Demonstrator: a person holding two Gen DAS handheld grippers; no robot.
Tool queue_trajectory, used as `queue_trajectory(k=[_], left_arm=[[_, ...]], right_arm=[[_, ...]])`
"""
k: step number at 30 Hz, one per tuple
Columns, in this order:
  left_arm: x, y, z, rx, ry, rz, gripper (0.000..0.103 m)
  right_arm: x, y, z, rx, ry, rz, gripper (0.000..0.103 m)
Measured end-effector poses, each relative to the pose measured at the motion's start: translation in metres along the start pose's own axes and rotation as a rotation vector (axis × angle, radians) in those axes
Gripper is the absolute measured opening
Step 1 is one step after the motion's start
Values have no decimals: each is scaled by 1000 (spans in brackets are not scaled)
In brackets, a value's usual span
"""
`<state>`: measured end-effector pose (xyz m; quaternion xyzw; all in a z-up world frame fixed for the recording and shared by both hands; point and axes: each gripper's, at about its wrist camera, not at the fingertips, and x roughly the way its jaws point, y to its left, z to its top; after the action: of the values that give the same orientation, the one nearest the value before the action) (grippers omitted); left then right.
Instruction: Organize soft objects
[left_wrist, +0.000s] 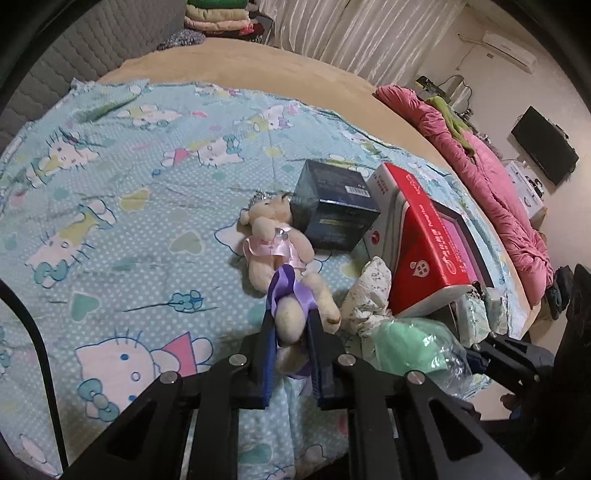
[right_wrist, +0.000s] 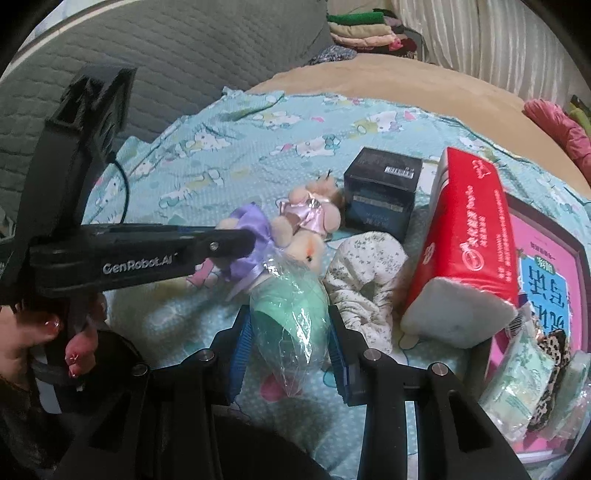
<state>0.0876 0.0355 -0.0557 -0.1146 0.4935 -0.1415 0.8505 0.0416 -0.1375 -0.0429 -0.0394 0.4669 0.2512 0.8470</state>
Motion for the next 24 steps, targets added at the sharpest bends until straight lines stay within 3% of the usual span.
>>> queue_trajectory(k=[11,24], left_arm=[[-44,-27,7,75,-63,97,15],[-70,-70,8,138,-96,98,15]], right_arm=[[-27,-3,2,24,-59,-1,40],[-62,-14,5,66,-127,-17,40]])
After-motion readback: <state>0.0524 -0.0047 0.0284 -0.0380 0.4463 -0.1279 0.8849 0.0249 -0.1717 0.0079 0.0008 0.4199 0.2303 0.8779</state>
